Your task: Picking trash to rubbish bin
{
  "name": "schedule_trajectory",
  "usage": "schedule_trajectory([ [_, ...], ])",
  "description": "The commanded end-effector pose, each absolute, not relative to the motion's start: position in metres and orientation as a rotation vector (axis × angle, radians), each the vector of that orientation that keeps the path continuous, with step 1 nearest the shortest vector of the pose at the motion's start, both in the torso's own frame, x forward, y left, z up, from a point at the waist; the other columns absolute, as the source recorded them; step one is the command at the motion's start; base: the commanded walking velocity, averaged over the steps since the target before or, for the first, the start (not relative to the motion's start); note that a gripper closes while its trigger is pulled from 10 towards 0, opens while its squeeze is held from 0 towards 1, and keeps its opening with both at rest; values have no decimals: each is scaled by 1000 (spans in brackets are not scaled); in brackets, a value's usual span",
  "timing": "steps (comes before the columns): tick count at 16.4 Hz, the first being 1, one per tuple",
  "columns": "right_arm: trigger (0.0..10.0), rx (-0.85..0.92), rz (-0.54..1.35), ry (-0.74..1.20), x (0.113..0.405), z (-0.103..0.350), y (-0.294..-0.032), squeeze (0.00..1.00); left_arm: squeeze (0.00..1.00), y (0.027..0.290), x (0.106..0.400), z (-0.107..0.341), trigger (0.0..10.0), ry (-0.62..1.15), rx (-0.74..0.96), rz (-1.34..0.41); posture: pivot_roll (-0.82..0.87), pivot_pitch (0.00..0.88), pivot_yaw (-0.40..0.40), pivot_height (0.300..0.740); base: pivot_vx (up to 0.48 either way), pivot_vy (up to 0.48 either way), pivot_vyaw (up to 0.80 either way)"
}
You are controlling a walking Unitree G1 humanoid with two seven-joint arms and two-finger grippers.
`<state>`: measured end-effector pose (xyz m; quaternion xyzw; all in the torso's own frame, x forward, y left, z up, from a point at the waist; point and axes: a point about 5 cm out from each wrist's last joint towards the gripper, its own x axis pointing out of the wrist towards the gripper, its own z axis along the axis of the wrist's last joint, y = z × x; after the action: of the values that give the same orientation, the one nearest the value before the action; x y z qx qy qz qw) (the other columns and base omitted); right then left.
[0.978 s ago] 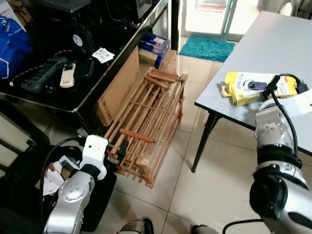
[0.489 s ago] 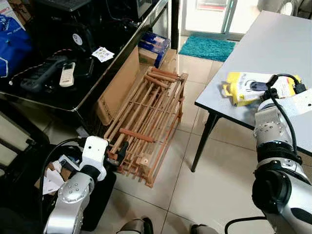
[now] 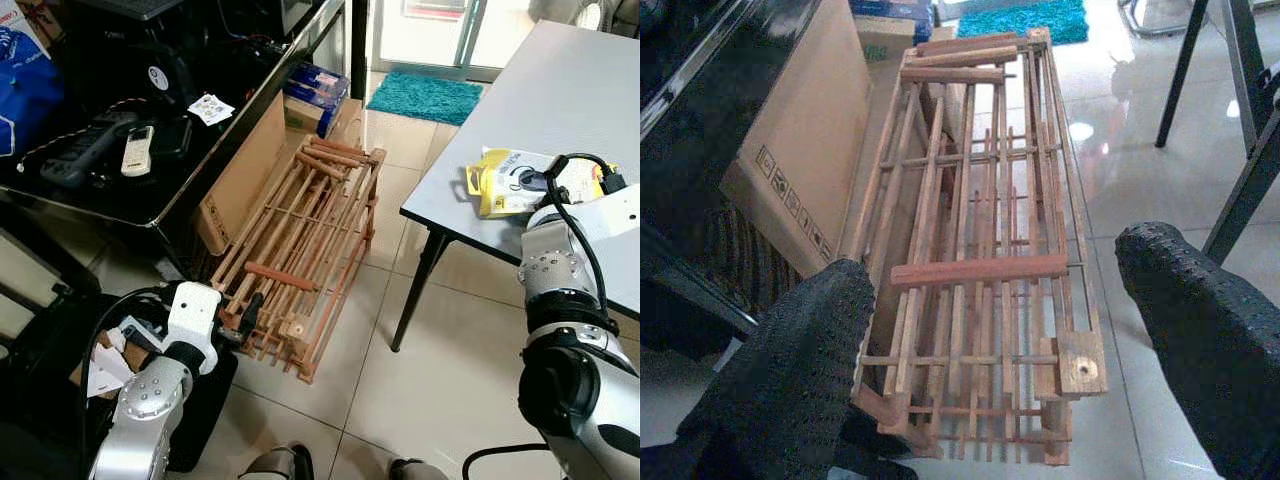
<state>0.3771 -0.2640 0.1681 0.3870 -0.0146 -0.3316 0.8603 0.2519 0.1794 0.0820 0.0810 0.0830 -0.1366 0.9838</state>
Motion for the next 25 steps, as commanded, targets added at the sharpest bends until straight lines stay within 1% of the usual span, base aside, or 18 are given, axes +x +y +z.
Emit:
schedule_trajectory([
  [1, 0, 830, -705, -5, 377, 162, -262, 0, 0, 181, 248, 81, 10000, 181, 175, -282, 89, 195, 111, 740, 0, 0, 0],
  [4, 0, 808, -695, -11, 376, 162, -262, 0, 0, 180, 248, 81, 10000, 182, 174, -283, 88, 195, 110, 740, 0, 0, 0],
  [7, 0, 671, -621, -64, 379, 172, -255, 0, 0, 180, 249, 81, 10000, 180, 173, -282, 85, 194, 108, 740, 0, 0, 0],
  [10, 0, 612, -577, -94, 380, 176, -249, 0, 0, 180, 249, 81, 10000, 179, 173, -283, 84, 191, 109, 740, 0, 0, 0],
  [13, 0, 474, -517, -137, 380, 181, -242, 0, 0, 180, 251, 81, 10000, 176, 176, -282, 82, 183, 111, 740, 0, 0, 0],
  [15, 0, 322, -470, -192, 378, 187, -236, 0, 0, 178, 253, 81, 10000, 171, 176, -280, 76, 177, 110, 740, 0, 0, 0],
  [16, 0, 291, -465, -204, 377, 188, -235, 0, 0, 178, 254, 81, 10000, 170, 175, -280, 76, 176, 109, 740, 0, 0, 0],
  [17, 0, 202, -440, -253, 372, 193, -231, 0, 0, 175, 257, 82, 10000, 162, 171, -278, 69, 169, 104, 740, 0, 0, 0],
  [18, 0, 170, -429, -280, 369, 196, -230, 0, 0, 174, 258, 82, 10000, 156, 168, -276, 64, 164, 102, 740, 0, 0, 0],
  [21, 0, 166, -400, -333, 363, 202, -230, 0, 0, 170, 263, 82, 10000, 147, 155, -259, 45, 148, 95, 740, 0, 0, 0],
  [25, 0, 54, -341, -430, 356, 222, -224, 0, 0, 164, 268, 82, 10000, 136, 143, -267, 30, 136, 89, 740, 0, 0, 0],
])
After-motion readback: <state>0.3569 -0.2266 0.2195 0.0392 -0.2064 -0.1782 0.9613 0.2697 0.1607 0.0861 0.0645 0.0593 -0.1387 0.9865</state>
